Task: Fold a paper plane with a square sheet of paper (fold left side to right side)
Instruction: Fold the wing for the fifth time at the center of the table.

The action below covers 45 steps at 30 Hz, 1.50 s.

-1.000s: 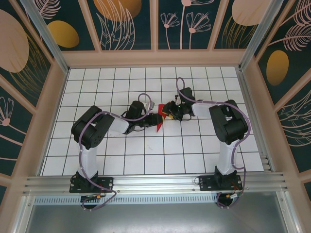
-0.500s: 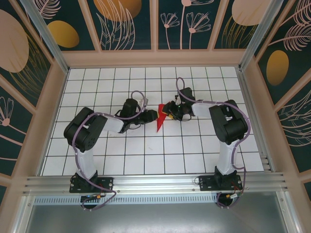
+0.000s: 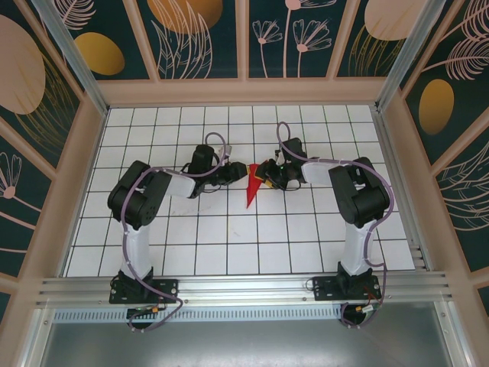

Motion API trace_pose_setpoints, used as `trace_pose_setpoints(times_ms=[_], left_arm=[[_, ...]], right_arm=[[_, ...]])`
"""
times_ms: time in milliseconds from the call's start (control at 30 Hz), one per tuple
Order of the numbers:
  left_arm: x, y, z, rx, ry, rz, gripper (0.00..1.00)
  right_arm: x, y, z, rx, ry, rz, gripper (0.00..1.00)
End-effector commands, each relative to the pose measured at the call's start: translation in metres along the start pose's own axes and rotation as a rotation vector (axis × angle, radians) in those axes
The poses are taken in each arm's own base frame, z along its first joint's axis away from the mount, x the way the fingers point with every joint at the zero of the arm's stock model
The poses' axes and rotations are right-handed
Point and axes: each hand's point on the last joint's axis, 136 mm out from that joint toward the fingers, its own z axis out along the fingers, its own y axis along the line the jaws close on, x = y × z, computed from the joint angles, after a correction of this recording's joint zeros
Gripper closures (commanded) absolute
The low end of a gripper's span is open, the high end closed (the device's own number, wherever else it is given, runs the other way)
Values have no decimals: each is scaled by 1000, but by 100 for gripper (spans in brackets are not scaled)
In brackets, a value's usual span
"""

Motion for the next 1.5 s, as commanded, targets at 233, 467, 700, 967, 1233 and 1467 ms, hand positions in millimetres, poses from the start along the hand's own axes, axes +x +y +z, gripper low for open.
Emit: trace_pose_setpoints(times_ms=[233, 467, 700, 967, 1233, 1467], left_arm=[[2, 3, 15, 39, 51, -27, 61], [4, 8, 19, 42, 64, -43, 67], [5, 13, 22, 35, 68, -46, 81], [8, 29, 23, -38, 70, -41, 98], [15, 40, 25, -55, 87, -48, 100], [19, 50, 25, -89, 91, -53, 100]], right_arm=[[18, -42, 21, 130, 40, 12, 56], [17, -41, 22, 131, 43, 6, 56], [18, -41, 22, 135, 48, 2, 56], [11, -28, 13, 105, 12, -45, 54], [-4, -9, -18, 81, -75, -105, 50], [-17, 11, -43, 36, -139, -138, 55]])
